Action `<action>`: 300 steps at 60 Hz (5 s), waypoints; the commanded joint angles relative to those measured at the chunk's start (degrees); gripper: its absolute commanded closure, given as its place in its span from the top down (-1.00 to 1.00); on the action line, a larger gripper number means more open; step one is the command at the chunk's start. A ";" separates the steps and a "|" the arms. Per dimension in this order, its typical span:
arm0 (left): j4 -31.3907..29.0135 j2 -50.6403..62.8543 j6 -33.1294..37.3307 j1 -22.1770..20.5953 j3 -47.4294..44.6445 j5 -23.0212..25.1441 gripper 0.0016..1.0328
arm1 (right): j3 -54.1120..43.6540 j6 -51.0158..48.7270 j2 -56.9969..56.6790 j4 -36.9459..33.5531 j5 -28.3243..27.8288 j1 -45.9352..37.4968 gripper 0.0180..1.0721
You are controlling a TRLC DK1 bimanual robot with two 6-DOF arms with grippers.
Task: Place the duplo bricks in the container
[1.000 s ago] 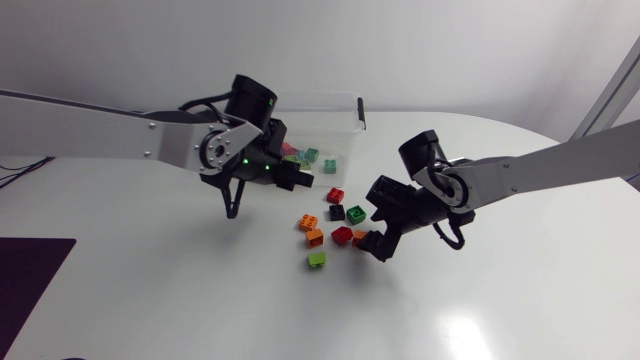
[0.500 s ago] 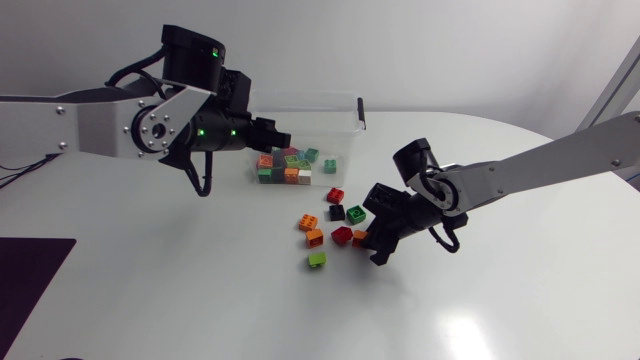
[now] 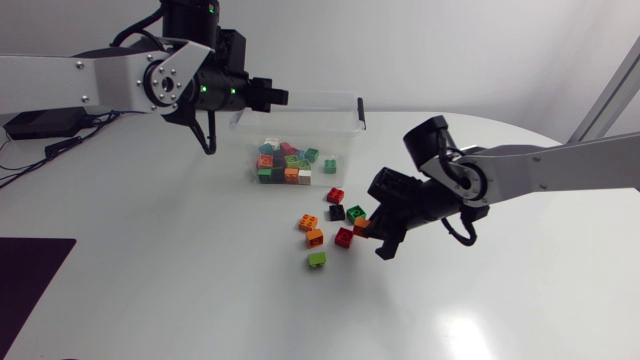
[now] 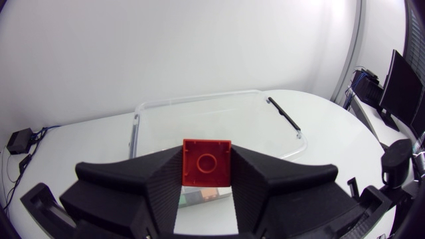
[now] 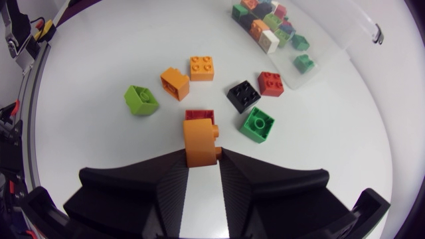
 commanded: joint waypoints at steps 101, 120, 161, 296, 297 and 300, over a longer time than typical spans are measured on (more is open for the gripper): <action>-9.26 -11.86 30.06 8.31 -19.19 28.85 0.83 | 50.08 22.63 25.63 5.35 8.29 1.05 -0.55; -10.14 -7.64 41.66 5.41 -20.42 29.46 0.83 | 57.99 24.39 30.72 2.37 11.45 0.79 0.92; -20.86 13.89 75.32 -0.48 -6.01 31.40 0.83 | 9.74 18.23 -5.31 7.90 3.63 -4.13 0.92; -36.86 2.11 75.67 6.11 -1.26 36.41 -0.86 | 17.12 29.40 23.43 5.44 18.75 3.51 -0.26; -36.77 1.68 75.41 6.20 -1.35 36.58 -0.86 | 17.12 29.40 23.43 5.35 18.83 3.51 -0.32; -35.63 0.27 73.65 6.99 -1.26 37.37 -0.86 | 16.94 29.48 23.43 5.00 18.75 3.60 -0.41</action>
